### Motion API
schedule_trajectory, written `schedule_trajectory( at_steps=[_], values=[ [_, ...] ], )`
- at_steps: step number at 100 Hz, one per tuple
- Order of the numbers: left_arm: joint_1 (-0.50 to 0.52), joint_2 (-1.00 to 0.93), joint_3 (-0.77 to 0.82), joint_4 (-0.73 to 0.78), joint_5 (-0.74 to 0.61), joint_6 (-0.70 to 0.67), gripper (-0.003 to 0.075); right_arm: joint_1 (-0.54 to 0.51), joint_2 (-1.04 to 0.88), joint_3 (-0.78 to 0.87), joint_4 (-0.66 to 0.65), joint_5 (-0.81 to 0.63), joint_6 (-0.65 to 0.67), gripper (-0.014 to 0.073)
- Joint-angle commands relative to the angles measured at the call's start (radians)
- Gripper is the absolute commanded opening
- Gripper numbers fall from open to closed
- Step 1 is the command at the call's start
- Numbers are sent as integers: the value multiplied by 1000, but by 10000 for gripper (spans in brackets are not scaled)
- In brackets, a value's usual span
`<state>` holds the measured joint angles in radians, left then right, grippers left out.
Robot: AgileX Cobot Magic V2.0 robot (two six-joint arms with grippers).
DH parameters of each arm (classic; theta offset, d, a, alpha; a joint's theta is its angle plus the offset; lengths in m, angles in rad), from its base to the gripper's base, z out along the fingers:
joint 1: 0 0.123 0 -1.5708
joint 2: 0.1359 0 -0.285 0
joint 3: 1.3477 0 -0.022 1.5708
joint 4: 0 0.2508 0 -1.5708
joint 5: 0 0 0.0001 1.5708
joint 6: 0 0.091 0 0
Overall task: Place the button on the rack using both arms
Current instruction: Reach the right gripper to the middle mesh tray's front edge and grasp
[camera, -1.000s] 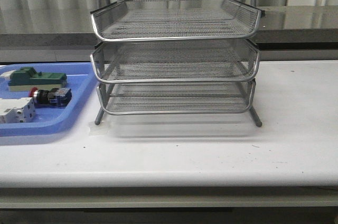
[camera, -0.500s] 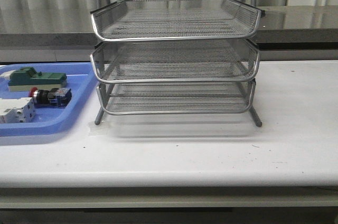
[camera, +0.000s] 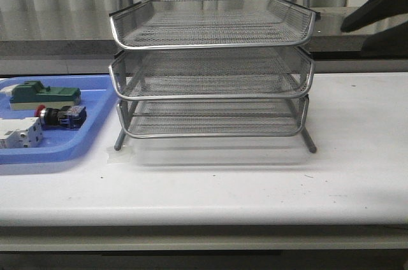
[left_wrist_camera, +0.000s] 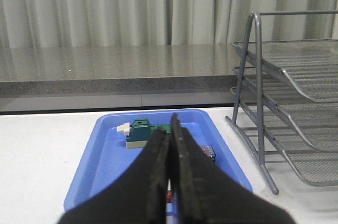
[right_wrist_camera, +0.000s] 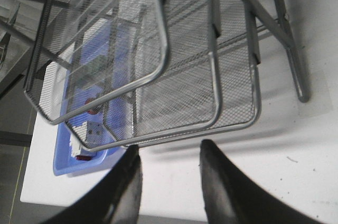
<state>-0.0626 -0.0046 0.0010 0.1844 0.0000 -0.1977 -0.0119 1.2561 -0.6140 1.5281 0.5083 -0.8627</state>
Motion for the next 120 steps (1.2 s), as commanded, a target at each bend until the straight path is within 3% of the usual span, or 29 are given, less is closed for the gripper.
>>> schedule_trajectory(
  at_steps=[1,22,74,81,105,120],
  values=[
    [-7,-32,44,-1,-69,-13,-20,0,53,-39,160,27,-135,295],
    [-7,-32,44,-1,-69,-13,-20,0,227,-98,249,94,-259,295],
    [-7,-32,44,-1,-69,-13,-20,85,430,-274,247,117,-260,290],
    [-7,-32,44,-1,-69,-13,-20,87,435,-274,246,110,-260,241],
    [-7,-32,44,-1,-69,-13,-20,88,435,-245,215,109,-260,-62],
    [-7,-32,44,-1,-69,-13,-20,88,424,-187,188,108,-270,-60]
  ],
)
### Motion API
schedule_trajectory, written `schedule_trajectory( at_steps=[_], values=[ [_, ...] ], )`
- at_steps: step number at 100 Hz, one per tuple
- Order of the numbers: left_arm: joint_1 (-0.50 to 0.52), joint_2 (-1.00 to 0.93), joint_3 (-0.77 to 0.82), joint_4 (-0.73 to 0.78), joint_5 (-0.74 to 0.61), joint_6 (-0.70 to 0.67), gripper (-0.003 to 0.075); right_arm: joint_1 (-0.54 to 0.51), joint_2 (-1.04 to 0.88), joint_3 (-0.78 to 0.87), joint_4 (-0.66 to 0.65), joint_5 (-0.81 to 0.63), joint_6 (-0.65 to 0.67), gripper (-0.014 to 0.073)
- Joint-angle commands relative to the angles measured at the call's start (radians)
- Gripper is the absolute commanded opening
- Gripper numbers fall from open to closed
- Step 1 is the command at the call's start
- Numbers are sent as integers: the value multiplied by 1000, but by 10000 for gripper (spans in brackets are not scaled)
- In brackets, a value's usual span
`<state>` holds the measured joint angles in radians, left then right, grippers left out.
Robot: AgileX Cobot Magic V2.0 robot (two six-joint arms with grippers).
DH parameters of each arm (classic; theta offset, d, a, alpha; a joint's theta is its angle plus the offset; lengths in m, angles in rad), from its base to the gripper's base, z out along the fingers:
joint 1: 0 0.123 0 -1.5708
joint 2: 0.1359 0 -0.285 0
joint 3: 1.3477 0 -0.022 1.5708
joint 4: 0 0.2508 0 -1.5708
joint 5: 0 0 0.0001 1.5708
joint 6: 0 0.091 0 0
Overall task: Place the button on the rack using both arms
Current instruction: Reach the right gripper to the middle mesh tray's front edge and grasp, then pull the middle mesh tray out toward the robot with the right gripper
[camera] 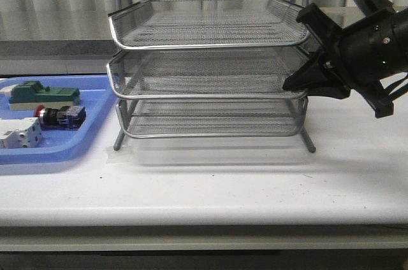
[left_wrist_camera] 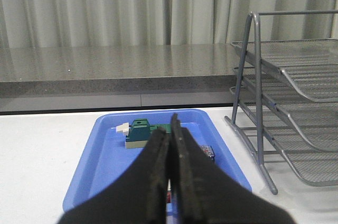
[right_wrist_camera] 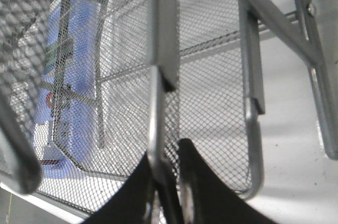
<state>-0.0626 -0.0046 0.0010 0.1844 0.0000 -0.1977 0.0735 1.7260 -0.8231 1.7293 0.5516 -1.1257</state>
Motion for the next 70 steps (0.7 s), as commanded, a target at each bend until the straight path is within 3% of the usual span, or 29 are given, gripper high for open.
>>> schedule_trajectory(
  at_steps=[1,41,70],
  values=[
    [-7,-32,44,-1,-69,-13,-20,3,-47,31,-13,65,-9,-60],
    [-7,-32,44,-1,-69,-13,-20,3,-284,344,-13,11,-86,-60],
    [-7,-32,44,-1,-69,-13,-20,3,-452,435,-12,-5,-86,-48]
  ],
)
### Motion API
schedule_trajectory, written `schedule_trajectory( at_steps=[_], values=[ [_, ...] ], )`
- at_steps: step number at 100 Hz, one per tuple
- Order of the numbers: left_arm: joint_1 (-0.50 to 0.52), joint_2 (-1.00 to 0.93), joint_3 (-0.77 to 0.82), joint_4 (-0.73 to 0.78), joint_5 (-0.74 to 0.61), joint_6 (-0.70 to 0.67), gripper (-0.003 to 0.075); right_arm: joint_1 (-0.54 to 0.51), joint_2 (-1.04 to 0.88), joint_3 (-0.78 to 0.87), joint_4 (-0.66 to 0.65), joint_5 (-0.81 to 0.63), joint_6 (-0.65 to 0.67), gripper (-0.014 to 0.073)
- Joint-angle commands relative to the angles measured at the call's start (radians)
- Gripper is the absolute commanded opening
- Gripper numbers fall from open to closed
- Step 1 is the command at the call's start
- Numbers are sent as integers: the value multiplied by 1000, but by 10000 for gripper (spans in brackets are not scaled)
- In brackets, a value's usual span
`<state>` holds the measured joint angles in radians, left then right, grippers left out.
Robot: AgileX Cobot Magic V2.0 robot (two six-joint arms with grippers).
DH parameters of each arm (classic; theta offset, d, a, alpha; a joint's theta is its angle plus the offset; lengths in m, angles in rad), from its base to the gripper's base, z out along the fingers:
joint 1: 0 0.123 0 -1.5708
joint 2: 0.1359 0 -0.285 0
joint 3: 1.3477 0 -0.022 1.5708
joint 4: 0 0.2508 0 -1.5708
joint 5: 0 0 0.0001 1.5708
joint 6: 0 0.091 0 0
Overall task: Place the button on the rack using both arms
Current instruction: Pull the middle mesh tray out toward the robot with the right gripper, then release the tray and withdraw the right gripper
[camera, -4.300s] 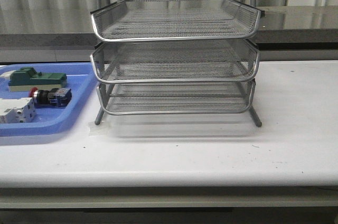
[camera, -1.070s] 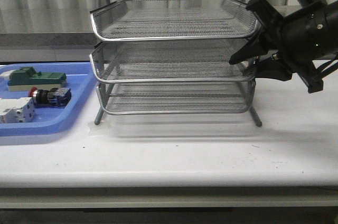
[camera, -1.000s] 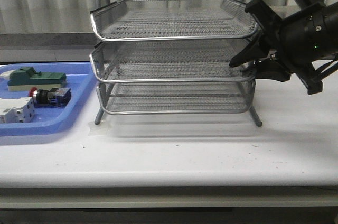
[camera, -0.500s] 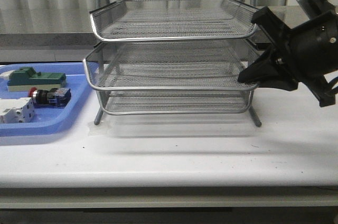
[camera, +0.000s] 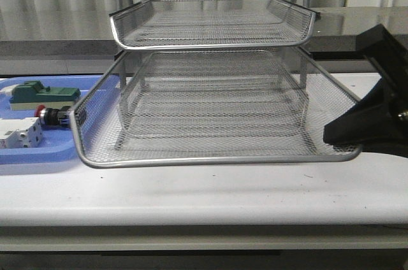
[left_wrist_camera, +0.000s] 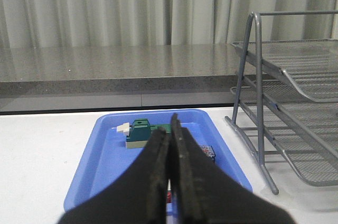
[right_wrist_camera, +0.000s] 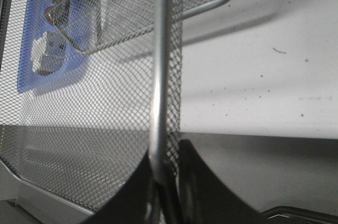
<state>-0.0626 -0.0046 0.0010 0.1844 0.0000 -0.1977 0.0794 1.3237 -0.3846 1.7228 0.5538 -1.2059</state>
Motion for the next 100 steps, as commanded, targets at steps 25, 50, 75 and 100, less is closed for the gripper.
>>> schedule_trajectory(
  at_steps=[25,50,75,100],
  values=[
    [-7,-32,44,-1,-69,-13,-20,-3,-73,-4,0,8,-6,290],
    [-7,-32,44,-1,-69,-13,-20,-4,-108,-4,-1,4,-6,473],
    [-7,-32,44,-1,-69,-13,-20,-4,-250,-5,-75,-99,38,473],
    [-7,-32,44,-1,-69,-13,-20,-6,-435,-52,-443,-211,251,472]
  ],
)
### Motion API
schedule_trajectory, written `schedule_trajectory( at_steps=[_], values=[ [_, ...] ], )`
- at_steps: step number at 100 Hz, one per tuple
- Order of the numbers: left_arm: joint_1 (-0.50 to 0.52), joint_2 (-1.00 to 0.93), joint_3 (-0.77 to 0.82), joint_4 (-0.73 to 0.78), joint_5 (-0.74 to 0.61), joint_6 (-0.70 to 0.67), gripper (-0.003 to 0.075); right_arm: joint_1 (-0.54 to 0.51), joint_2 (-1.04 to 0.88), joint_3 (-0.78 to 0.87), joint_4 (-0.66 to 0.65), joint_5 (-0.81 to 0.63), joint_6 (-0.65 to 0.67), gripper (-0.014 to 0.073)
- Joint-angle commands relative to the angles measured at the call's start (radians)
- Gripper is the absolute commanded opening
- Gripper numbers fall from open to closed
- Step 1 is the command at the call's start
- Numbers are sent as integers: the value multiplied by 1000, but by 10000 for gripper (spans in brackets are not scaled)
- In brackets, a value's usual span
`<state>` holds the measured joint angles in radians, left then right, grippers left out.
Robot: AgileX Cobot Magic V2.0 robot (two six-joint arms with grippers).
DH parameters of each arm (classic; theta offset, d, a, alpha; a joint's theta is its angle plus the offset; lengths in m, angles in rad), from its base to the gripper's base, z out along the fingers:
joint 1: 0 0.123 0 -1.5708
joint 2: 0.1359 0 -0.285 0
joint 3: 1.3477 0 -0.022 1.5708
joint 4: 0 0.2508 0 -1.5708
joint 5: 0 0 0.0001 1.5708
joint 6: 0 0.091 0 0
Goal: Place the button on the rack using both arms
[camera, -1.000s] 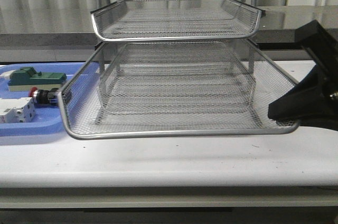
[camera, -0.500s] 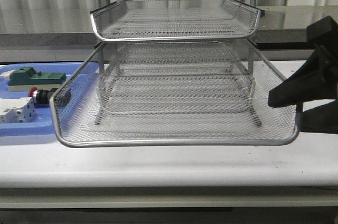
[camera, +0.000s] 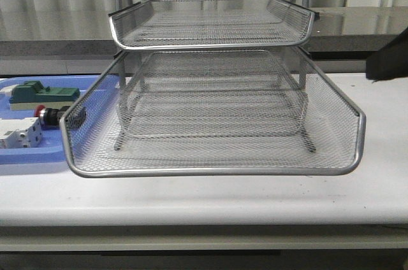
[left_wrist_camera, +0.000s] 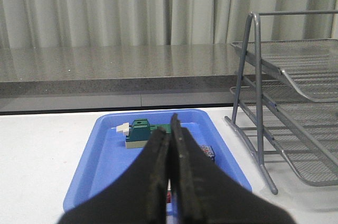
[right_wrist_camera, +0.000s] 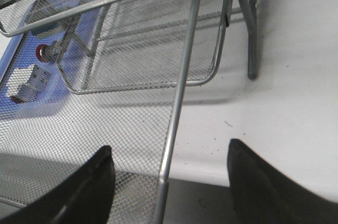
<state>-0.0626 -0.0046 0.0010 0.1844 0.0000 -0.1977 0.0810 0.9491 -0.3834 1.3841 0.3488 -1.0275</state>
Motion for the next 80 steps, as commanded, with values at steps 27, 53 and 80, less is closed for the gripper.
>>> schedule_trajectory(
  at_steps=[27,53,80],
  values=[
    [-7,-32,44,-1,-69,-13,-20,-8,-121,-228,-603,172,434,391],
    [-7,-32,44,-1,-69,-13,-20,-8,-125,-480,-1243,530,878,327],
    [-7,-32,44,-1,-69,-13,-20,-8,-262,-483,-1411,618,1060,326]
  ],
)
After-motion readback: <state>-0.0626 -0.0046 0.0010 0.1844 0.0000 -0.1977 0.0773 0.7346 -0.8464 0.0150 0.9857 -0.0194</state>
